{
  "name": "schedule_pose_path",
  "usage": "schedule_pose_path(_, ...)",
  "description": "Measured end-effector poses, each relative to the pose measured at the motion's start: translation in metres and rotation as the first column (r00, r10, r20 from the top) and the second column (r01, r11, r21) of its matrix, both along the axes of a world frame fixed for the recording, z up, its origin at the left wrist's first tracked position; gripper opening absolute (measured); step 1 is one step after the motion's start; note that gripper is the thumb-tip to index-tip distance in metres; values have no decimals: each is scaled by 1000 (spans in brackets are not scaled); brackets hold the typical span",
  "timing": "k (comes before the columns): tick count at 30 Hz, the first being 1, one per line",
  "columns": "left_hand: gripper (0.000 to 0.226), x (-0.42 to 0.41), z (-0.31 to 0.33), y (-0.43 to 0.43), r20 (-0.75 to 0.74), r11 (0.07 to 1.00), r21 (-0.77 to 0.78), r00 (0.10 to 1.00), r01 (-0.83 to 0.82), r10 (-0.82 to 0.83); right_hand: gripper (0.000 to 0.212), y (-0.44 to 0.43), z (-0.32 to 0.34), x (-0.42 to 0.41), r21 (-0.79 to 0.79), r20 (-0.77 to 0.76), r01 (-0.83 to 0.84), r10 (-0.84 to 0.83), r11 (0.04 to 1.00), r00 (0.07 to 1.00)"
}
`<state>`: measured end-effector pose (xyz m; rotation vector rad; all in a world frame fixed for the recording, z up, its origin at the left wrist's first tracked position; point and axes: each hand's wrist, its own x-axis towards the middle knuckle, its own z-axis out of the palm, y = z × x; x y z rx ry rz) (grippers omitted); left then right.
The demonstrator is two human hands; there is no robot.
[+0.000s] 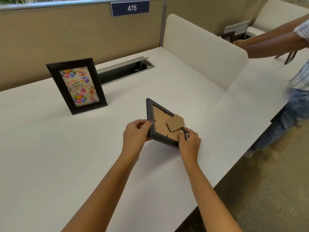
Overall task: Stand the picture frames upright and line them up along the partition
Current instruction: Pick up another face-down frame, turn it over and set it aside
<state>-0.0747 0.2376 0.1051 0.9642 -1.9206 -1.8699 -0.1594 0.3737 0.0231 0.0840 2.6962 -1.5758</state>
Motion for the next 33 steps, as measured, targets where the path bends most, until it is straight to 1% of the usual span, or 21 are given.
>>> schedule_pose_path(2, 21, 1, 7, 3, 7, 996, -86, 1000, -16, 16, 37, -5, 8, -11, -65, 107, -12, 19, 998, 994)
schedule_pose_path(4, 23, 4, 13, 5, 2, 984, -174, 999, -38, 39, 45, -8, 15, -18, -206, 217, -2, 48, 979, 975)
schedule_pose_path(5, 24, 5, 17, 6, -5, 977, -206, 999, -49, 49, 48, -9, 18, -21, -255, 239, 5, 58, 967, 969)
schedule_pose_path(8, 25, 6, 27, 5, -15, 964, -256, 997, -71, 69, 49, -12, 21, -25, -357, 232, 20, 67, 934, 970)
schedule_pose_path(10, 26, 6, 32, 4, -11, 963, -256, 997, -80, 80, 53, -15, 22, -25, -463, 246, 70, 52, 884, 968)
schedule_pose_path(12, 27, 7, 35, 4, -6, 970, -226, 996, -84, 84, 59, -17, 24, -23, -576, 280, 134, 41, 807, 959)
schedule_pose_path(14, 29, 8, 38, 3, -3, 983, -168, 997, -77, 78, 62, -18, 26, -21, -675, 303, 168, 63, 719, 951)
schedule_pose_path(16, 32, 7, 42, 3, -6, 995, -79, 998, -59, 59, 66, -18, 28, -18, -725, 291, 175, 66, 667, 954)
schedule_pose_path(18, 38, 6, 47, 3, -5, 999, 21, 999, -37, 37, 67, -19, 31, -14, -734, 253, 161, 46, 660, 966)
schedule_pose_path(19, 42, 6, 49, 4, -3, 997, 73, 1000, -23, 23, 65, -19, 32, -13, -732, 227, 148, 33, 665, 973)
schedule_pose_path(21, 52, 6, 53, 4, -7, 985, 172, 1000, 9, -8, 54, -19, 34, -11, -714, 184, 127, 9, 688, 983)
schedule_pose_path(23, 57, 6, 56, 5, -21, 970, 241, 999, 28, -24, 40, -19, 35, -8, -674, 152, 96, 11, 733, 988)
schedule_pose_path(25, 58, 5, 57, 7, -41, 963, 267, 999, 36, -26, 29, -19, 36, -4, -618, 108, 27, 51, 786, 993)
schedule_pose_path(27, 52, 3, 59, 11, -86, 956, 289, 996, 49, -26, 21, -18, 35, 2, -574, 89, -45, 117, 818, 989)
schedule_pose_path(29, 44, 0, 59, 15, -110, 957, 282, 993, 67, -38, 20, -16, 31, 7, -529, 128, -66, 156, 846, 979)
schedule_pose_path(31, 42, -4, 58, 18, -101, 963, 261, 994, 71, -46, 22, -14, 31, 11, -489, 165, -65, 166, 870, 972)
schedule_pose_path(33, 42, -7, 57, 20, -93, 966, 250, 995, 68, -46, 18, -10, 35, 16, -497, 171, -68, 175, 865, 970)
